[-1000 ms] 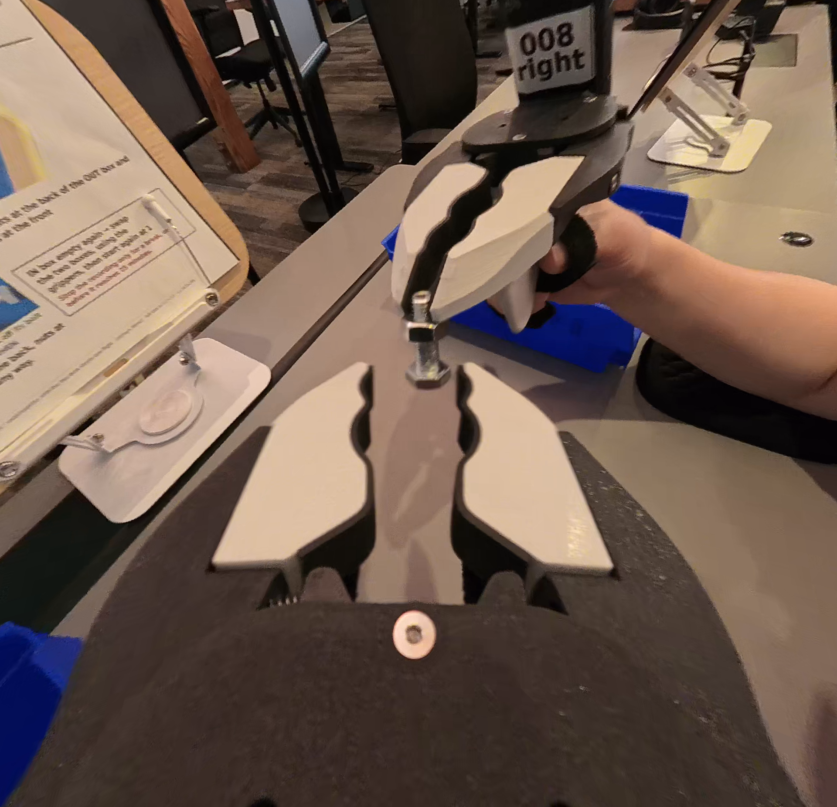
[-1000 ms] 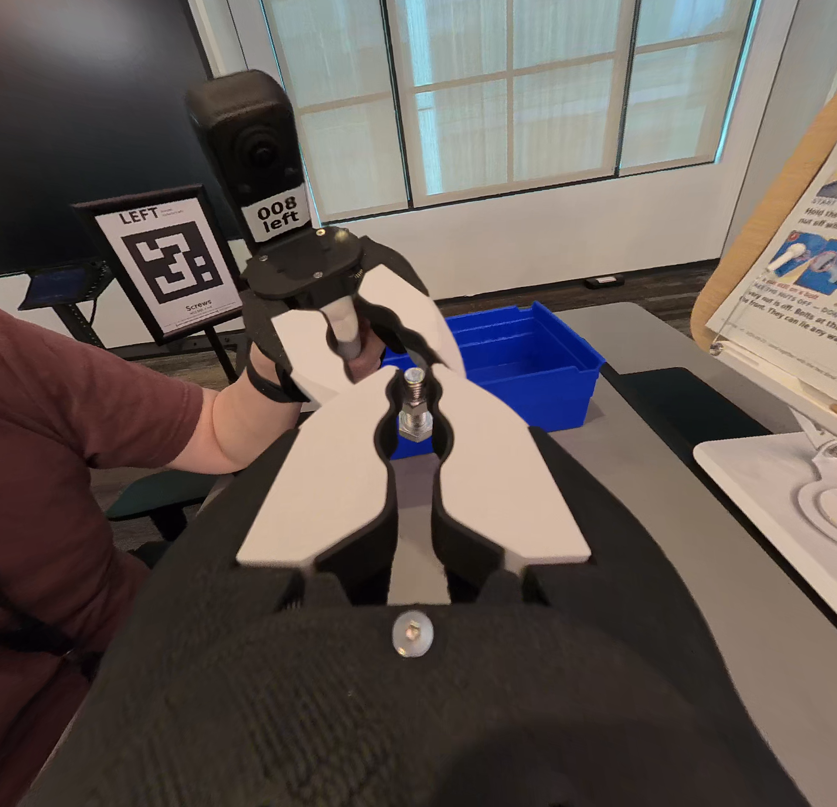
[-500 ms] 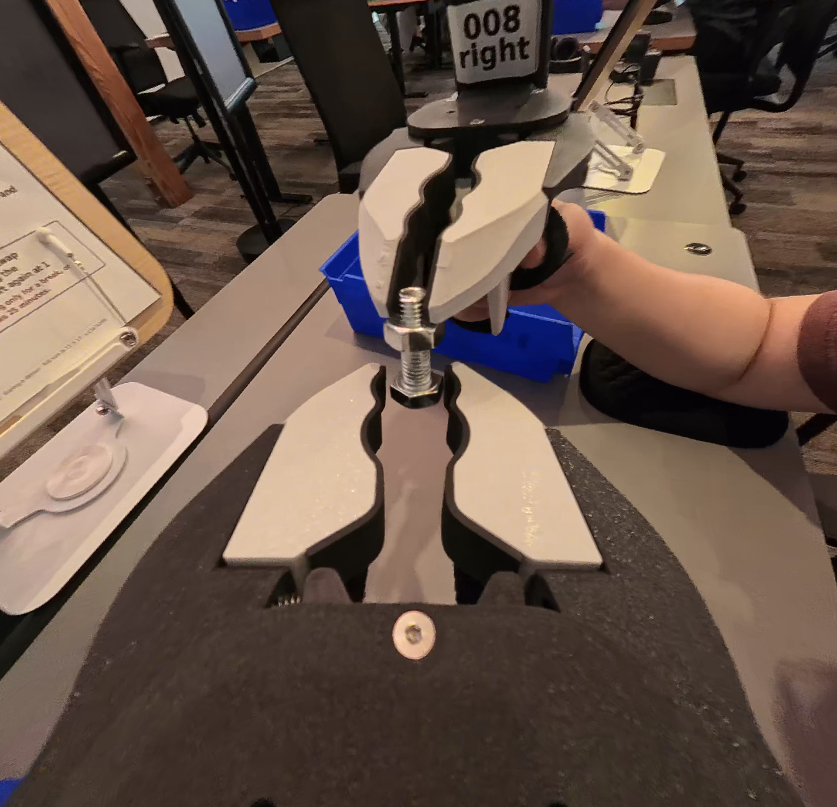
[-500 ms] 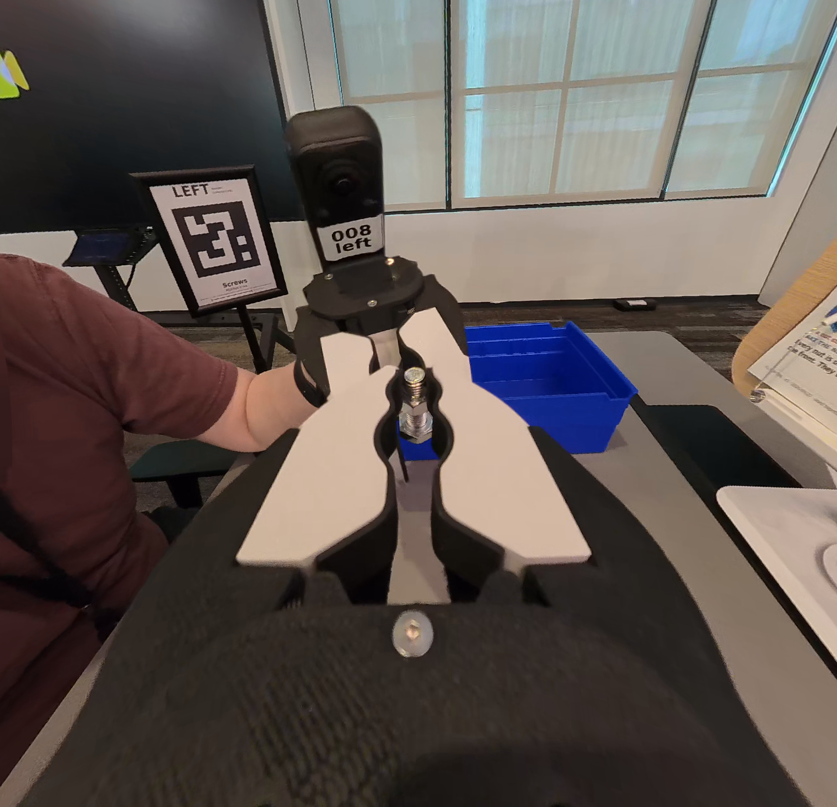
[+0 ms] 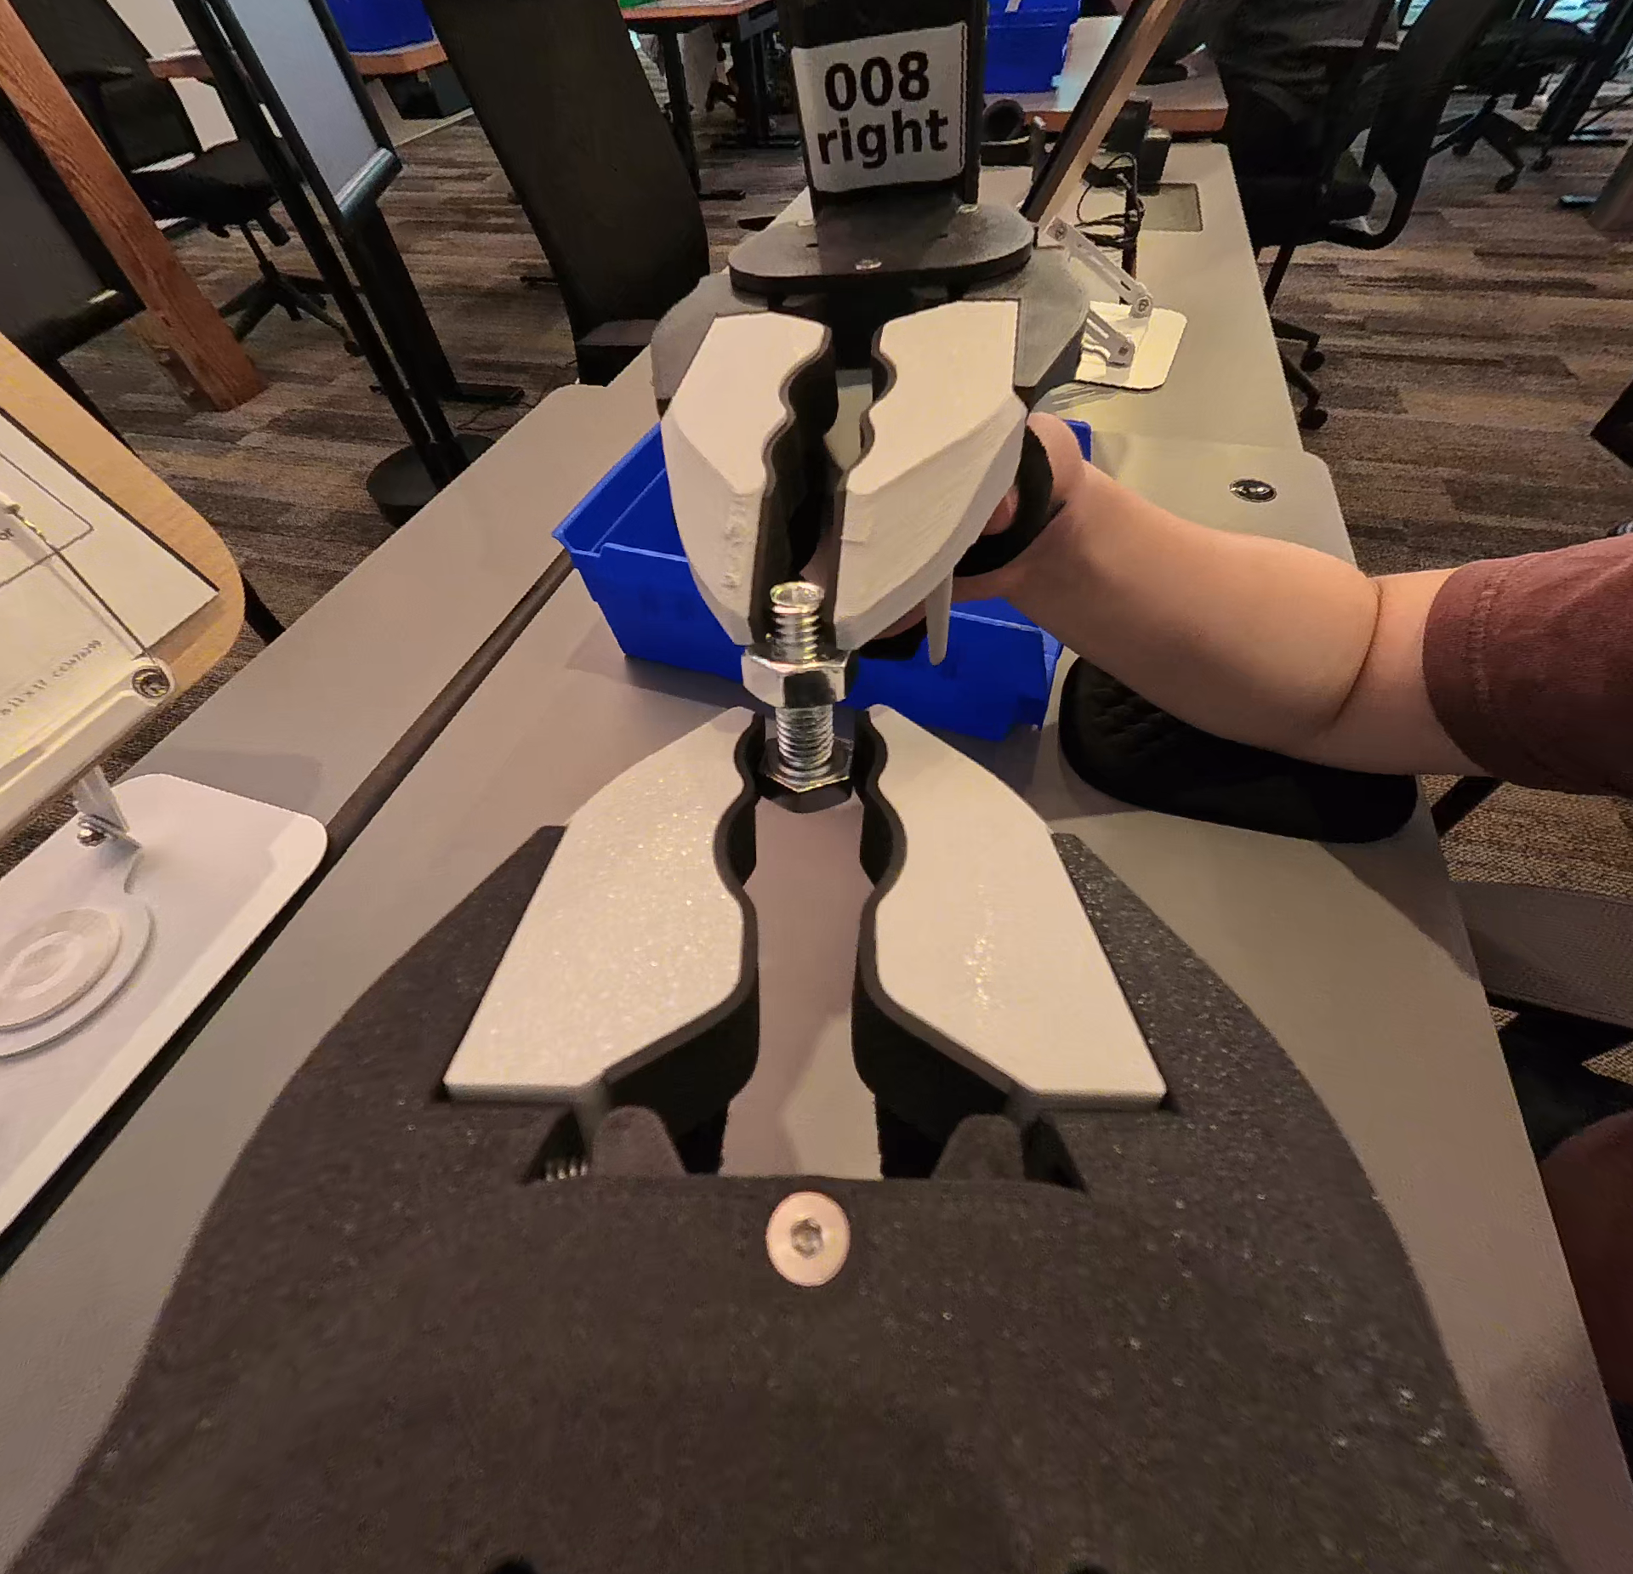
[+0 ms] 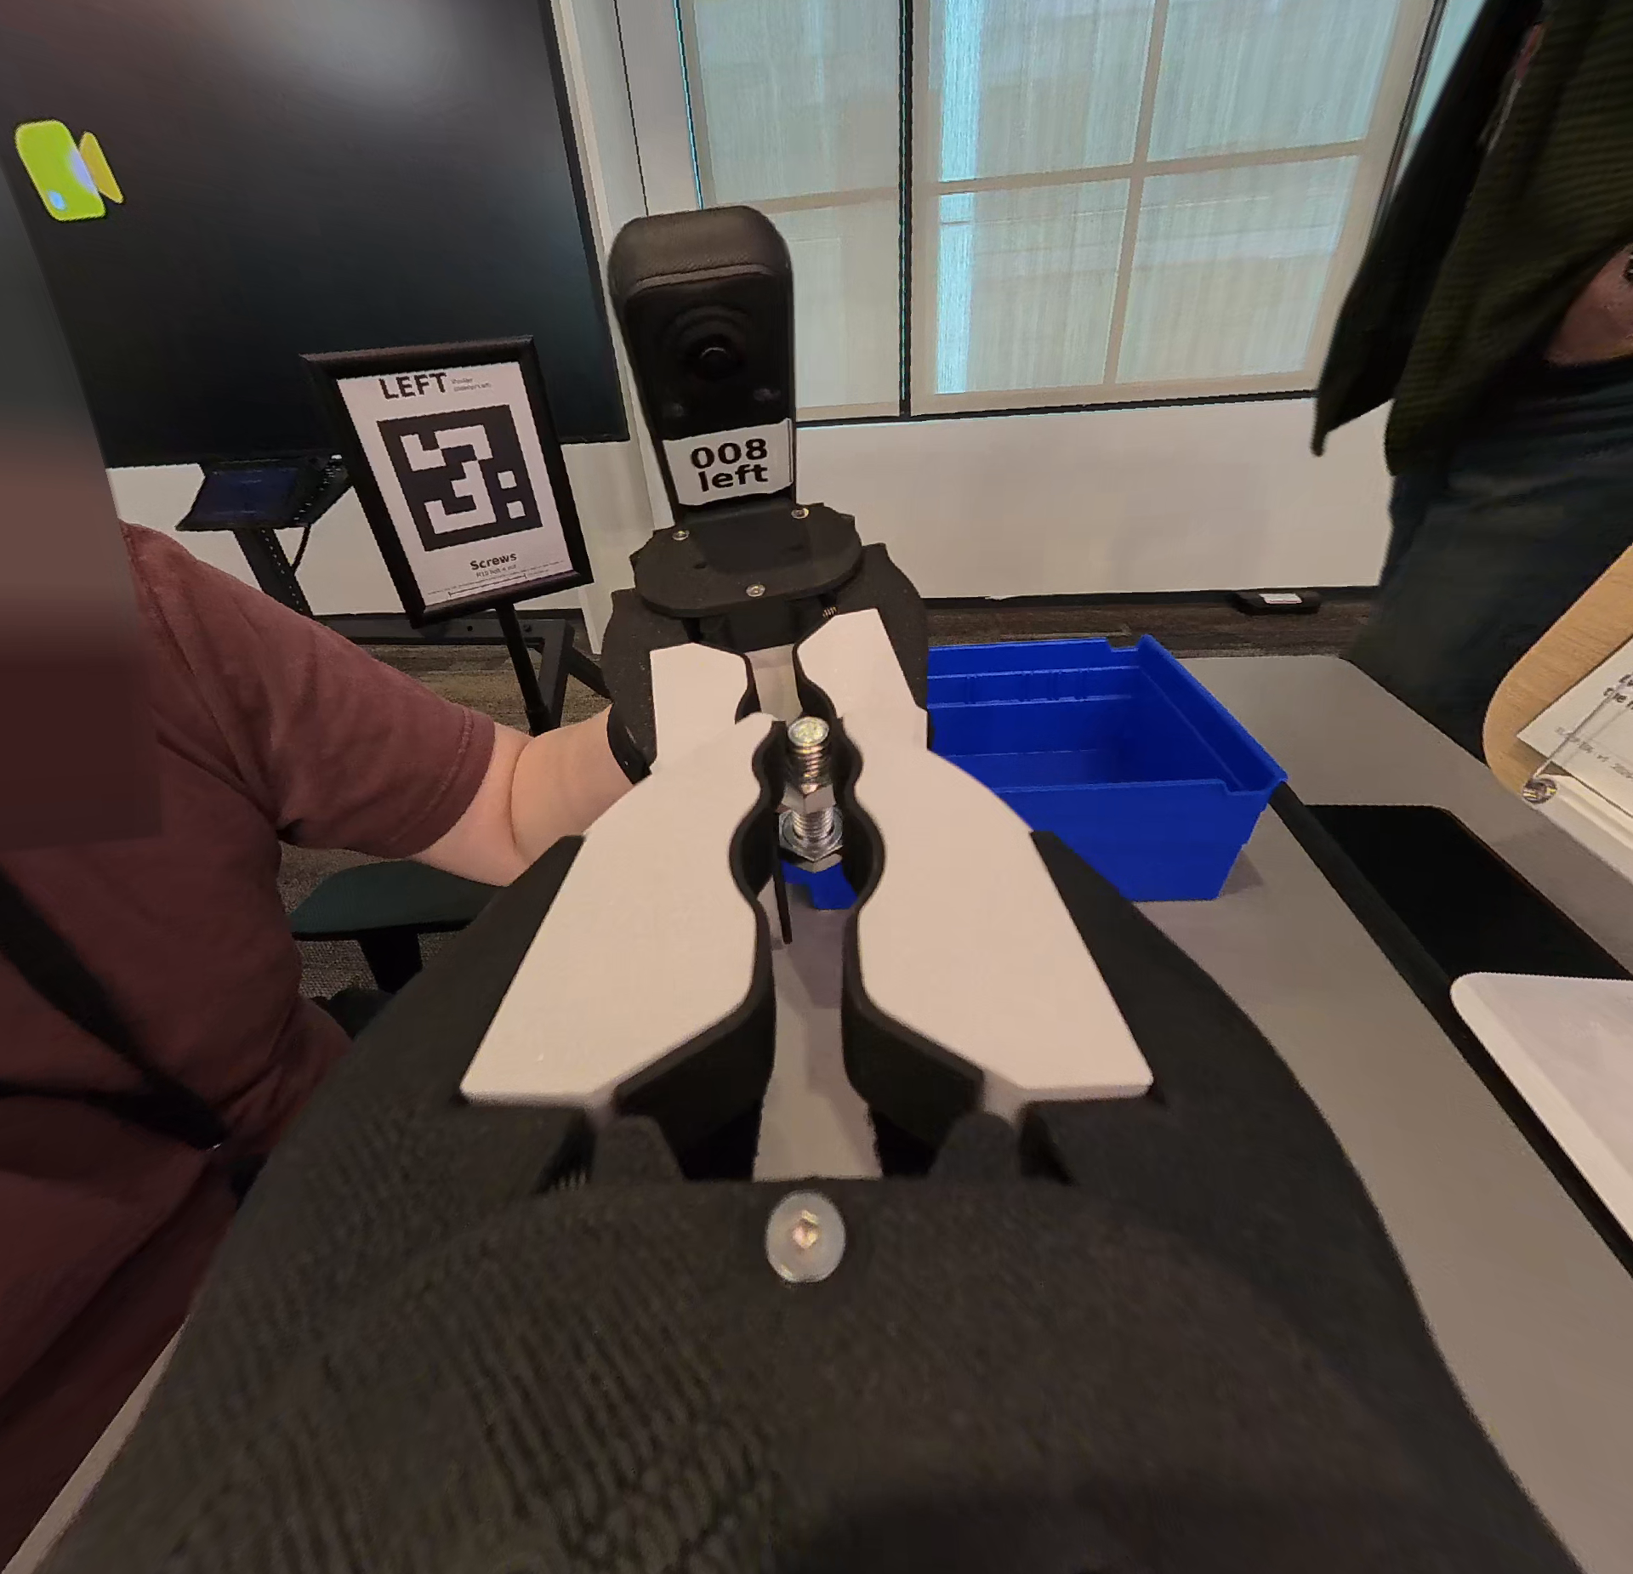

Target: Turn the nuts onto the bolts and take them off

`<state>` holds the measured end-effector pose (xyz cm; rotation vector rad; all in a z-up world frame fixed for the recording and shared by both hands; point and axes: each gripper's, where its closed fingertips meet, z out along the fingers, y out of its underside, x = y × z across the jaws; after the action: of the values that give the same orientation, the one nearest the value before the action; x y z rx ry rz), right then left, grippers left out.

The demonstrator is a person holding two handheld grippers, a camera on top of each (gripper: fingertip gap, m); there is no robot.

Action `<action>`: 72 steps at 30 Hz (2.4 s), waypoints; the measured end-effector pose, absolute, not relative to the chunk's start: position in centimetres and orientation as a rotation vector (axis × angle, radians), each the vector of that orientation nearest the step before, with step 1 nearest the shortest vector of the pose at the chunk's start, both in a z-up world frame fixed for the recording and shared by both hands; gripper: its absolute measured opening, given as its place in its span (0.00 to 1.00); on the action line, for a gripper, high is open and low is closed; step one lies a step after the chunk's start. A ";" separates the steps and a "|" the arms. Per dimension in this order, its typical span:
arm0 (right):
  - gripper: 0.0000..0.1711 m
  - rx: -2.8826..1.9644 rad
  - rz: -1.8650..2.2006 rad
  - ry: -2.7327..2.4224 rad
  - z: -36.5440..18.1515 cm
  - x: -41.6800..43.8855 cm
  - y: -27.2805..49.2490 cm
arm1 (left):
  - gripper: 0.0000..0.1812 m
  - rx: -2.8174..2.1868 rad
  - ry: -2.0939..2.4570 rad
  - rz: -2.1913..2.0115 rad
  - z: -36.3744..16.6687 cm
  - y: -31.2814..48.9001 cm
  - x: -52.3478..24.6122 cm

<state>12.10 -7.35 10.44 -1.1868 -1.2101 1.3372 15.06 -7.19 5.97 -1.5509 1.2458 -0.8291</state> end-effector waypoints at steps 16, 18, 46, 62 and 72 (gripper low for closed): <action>0.06 -1.211 1.357 -1.195 10.5 11.4 -7.7 | 0.10 -1.557 1.264 -0.966 6.0 -7.9 15.0; 0.06 -1.214 1.370 -1.180 10.7 11.3 -7.8 | 0.10 -1.551 1.273 -1.004 6.2 -8.1 14.9; 0.19 -1.197 1.409 -1.153 11.0 10.5 -8.3 | 0.10 -1.507 1.262 -1.116 7.8 -8.7 13.9; 0.17 -1.182 1.578 -1.043 11.7 12.3 -6.8 | 0.10 -1.438 1.298 -1.234 9.0 -10.5 13.9; 0.17 -1.155 1.567 -1.053 12.1 12.0 -7.4 | 0.10 -1.436 1.303 -1.234 8.9 -10.6 14.1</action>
<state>12.03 -7.45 12.10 -1.1547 -1.0530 1.5668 14.08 -10.64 8.94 -1.4360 1.3028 -1.2344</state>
